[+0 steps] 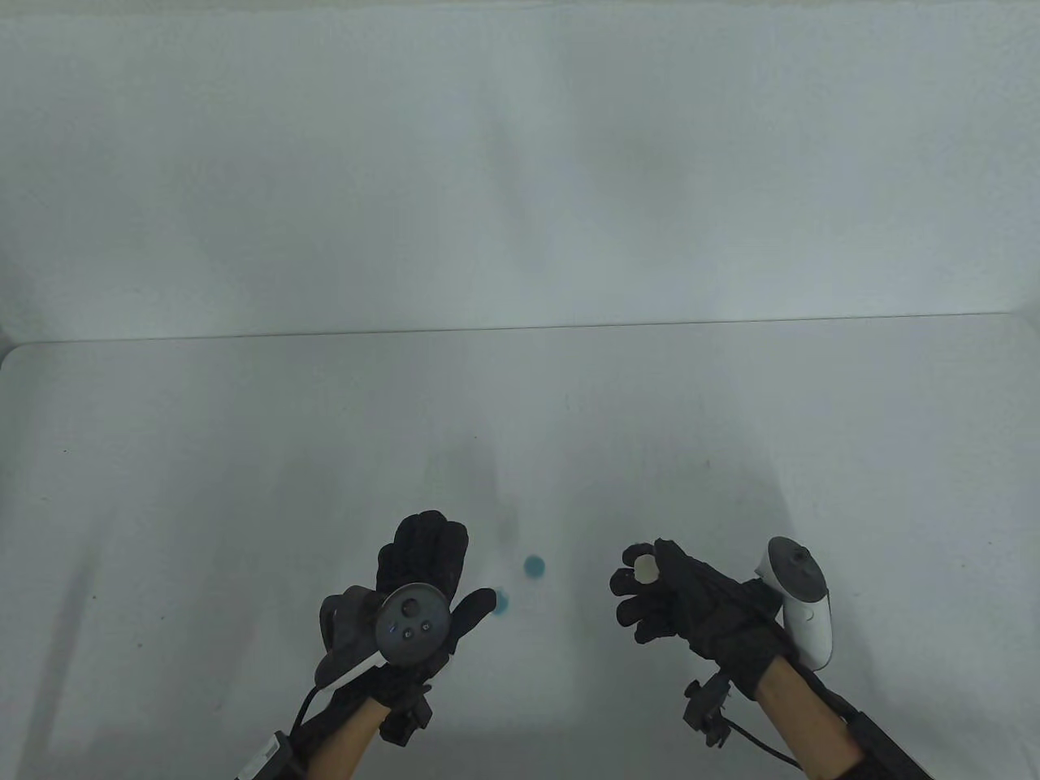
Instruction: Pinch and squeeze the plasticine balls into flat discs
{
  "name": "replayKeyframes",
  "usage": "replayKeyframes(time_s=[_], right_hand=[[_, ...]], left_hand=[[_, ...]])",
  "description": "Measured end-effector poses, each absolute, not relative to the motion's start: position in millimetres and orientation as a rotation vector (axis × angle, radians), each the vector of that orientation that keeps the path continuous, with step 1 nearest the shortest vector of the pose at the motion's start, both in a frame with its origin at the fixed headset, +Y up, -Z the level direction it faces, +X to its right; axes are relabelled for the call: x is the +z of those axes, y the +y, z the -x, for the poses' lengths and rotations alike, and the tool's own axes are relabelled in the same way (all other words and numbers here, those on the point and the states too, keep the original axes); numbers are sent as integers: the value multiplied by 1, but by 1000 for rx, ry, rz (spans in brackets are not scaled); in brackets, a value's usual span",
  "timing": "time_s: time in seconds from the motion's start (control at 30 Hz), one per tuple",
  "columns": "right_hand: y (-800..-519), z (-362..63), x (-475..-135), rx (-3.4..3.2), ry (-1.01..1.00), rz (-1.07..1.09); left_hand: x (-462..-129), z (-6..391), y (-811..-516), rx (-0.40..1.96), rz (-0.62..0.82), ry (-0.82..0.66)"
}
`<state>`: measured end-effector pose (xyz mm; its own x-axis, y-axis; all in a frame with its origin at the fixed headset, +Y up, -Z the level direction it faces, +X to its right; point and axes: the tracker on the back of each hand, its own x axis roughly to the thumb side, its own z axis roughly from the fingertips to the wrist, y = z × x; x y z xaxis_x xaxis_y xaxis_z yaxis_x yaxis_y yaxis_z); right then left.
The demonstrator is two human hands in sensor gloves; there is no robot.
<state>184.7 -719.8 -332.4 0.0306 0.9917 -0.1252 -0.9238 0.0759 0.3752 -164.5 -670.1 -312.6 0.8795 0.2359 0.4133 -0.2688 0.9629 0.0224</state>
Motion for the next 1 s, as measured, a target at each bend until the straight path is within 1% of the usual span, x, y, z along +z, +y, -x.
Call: replayKeyframes(time_s=[0.4, 0.6, 0.73, 1.0], right_hand=[[-714, -189, -334, 1607, 353, -177], [-712, -187, -335, 1696, 405, -170], [-706, -183, -337, 1809, 401, -170], [-681, -172, -355, 2060, 245, -136]], left_hand=[[-312, 163, -668, 276, -95, -422], [-312, 164, -666, 292, -106, -428], [-311, 164, -665, 302, -113, -432], [-311, 161, -664, 312, -127, -442]])
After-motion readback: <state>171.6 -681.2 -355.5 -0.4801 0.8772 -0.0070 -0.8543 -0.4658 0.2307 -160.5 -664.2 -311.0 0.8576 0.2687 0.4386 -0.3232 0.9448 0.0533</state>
